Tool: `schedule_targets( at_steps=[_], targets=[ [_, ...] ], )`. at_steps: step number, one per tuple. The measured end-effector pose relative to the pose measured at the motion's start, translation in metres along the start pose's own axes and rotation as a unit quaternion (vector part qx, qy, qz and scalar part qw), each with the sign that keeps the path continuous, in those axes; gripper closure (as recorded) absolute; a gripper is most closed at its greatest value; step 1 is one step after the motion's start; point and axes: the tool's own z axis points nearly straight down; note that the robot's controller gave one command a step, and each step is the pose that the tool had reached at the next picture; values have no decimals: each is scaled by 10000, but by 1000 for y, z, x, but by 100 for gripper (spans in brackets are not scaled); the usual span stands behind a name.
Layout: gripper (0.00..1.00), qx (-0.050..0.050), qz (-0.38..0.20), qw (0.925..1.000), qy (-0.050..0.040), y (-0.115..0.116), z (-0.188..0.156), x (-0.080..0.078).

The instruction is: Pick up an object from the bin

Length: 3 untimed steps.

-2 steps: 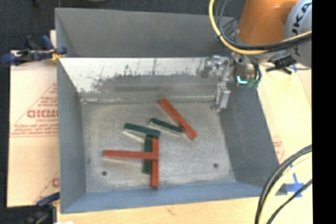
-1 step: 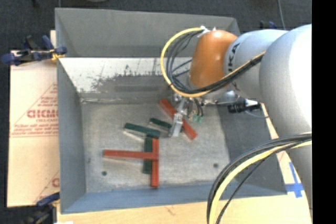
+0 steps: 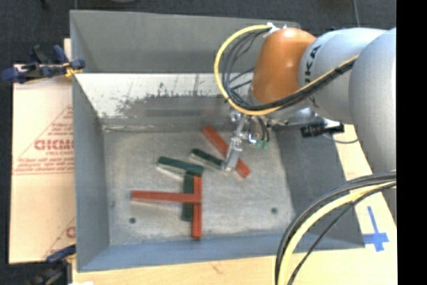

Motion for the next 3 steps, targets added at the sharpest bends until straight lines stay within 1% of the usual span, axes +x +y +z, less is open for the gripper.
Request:
schedule_targets(
  at_steps=[1, 2, 3],
  targets=[
    [0, -6, 599, 9982, 35, -1, 2, 3],
    [0, -2, 1282, 9917, 38, 10, 33, 14],
    [0, 8, 1262, 9920, 22, 9, 32, 13]
  ],
)
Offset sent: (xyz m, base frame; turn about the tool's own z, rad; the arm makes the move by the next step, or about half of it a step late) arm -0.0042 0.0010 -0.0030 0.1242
